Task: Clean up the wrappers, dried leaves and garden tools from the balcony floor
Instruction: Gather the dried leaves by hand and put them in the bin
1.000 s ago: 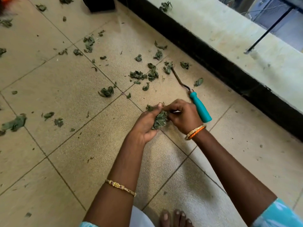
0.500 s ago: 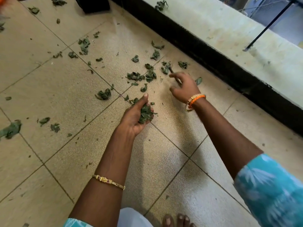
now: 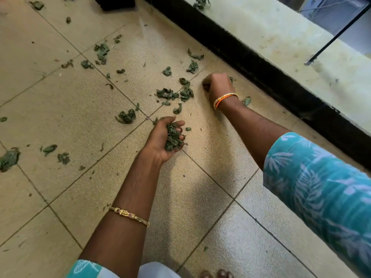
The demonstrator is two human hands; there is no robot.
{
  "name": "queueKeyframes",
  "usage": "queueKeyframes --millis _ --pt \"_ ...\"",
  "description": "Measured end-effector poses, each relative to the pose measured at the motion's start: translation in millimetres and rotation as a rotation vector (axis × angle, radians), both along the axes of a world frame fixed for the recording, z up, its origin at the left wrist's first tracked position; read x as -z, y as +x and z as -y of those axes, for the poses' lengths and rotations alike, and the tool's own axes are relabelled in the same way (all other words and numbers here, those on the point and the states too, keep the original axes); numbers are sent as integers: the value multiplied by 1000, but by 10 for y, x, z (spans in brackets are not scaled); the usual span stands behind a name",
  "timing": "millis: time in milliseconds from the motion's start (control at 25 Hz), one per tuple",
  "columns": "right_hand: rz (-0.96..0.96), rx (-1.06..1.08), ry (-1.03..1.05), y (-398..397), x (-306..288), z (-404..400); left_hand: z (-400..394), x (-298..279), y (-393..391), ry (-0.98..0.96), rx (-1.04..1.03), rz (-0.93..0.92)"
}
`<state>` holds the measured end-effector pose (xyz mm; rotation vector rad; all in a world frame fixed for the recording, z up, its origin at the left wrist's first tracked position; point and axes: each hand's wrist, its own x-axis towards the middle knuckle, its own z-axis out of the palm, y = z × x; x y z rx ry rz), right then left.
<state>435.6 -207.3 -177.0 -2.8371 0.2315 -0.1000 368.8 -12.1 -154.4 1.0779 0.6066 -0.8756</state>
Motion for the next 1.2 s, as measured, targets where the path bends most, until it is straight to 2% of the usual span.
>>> queueKeyframes --millis 120,240,320,360,480,640,720,880,1000,1080,1200 --pt "156 231 315 1 -85 9 70 3 30 -9 -25 -21" --pt "375 490 960 -287 -329 -47 126 -5 60 -26 23 -12" --pt "335 591 1291 -603 -410 -153 175 -17 55 7 127 38" --pt "274 614 1351 -753 -433 -232 215 -21 42 28 182 66" --pt "226 576 1239 -943 -368 -345 367 -22 -12 65 282 112" --pt "173 507 1224 -995 -350 -340 490 20 12 67 270 123" --pt "155 439 1123 -1054 -339 -394 531 22 28 66 282 128" --pt "80 276 825 -1042 -359 -290 577 7 8 95 253 128" --pt "90 301 567 -807 -332 -45 573 -48 88 151 188 119" --pt "-31 260 325 -536 -216 138 586 -81 134 192 197 125" --pt "-259 77 39 -239 -32 305 616 -110 139 230 167 104"
